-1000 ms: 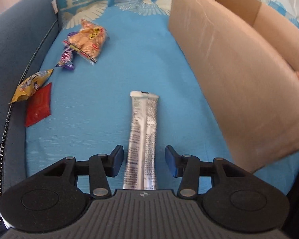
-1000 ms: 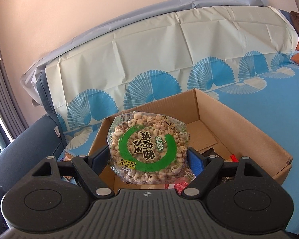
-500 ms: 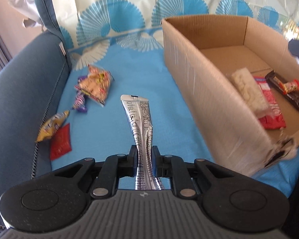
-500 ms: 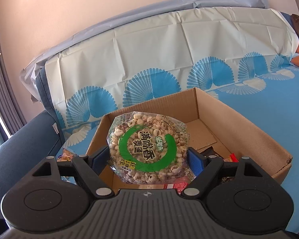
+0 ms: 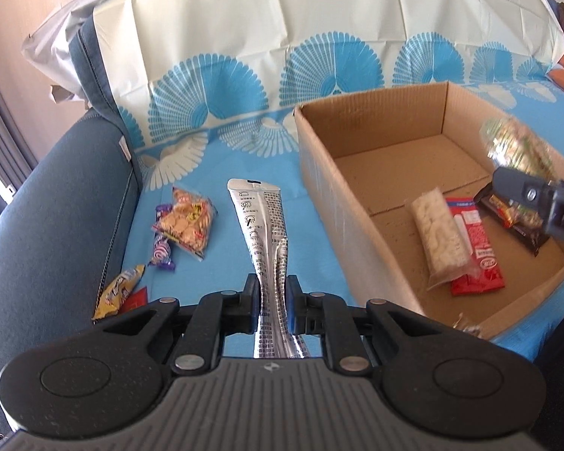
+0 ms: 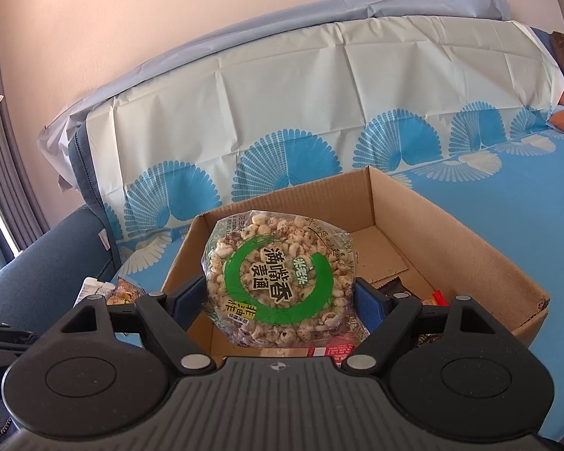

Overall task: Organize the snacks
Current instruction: 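Open both tools to drop the stick pack and peanut cake into the box, then move both tools back to the remaining snacks on the sofa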

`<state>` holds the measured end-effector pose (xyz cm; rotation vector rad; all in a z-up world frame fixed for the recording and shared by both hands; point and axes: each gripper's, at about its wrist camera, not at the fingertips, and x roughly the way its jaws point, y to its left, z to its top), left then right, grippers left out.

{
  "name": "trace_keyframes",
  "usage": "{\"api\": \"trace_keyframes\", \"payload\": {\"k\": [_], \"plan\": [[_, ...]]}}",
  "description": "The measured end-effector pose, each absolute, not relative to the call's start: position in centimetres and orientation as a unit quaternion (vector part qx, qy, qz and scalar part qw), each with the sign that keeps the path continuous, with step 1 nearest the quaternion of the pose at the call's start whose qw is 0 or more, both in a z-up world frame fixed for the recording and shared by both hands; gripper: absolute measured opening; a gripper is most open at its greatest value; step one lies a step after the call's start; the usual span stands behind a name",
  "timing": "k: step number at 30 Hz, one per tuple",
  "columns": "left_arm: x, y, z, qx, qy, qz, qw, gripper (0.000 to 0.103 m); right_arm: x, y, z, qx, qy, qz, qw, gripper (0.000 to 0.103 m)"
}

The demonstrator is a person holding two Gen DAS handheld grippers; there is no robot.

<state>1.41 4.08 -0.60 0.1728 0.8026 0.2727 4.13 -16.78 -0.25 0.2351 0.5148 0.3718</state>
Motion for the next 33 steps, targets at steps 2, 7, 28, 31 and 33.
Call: {"api": "trace_keyframes", "payload": {"k": [2, 7, 28, 31, 33], "plan": [[1.6, 3.6, 0.2, 0.084, 0.383, 0.130, 0.911, 0.015, 4.1, -16.8, -0.2, 0.115, 0.252, 0.182, 0.943, 0.083], [2.3, 2.4, 2.2, 0.080, 0.364, 0.119, 0.920, 0.015, 4.1, -16.8, -0.3, 0.117, 0.253, 0.181, 0.943, 0.083], [4.1, -0.2, 4.9, 0.035, 0.351, 0.098, 0.931, 0.046, 4.1, -16.4, -0.9, 0.103, 0.267, 0.168, 0.943, 0.092], [3.3, 2.2, 4.2, 0.017, 0.372, 0.125, 0.920, 0.048, 3.7, -16.0, -0.9, 0.088, 0.266, 0.173, 0.944, 0.092], [2.7, 3.9, 3.8, -0.001, 0.382, 0.138, 0.914, 0.048, 3.5, -15.6, -0.9, 0.077, 0.265, 0.175, 0.945, 0.092]]}}
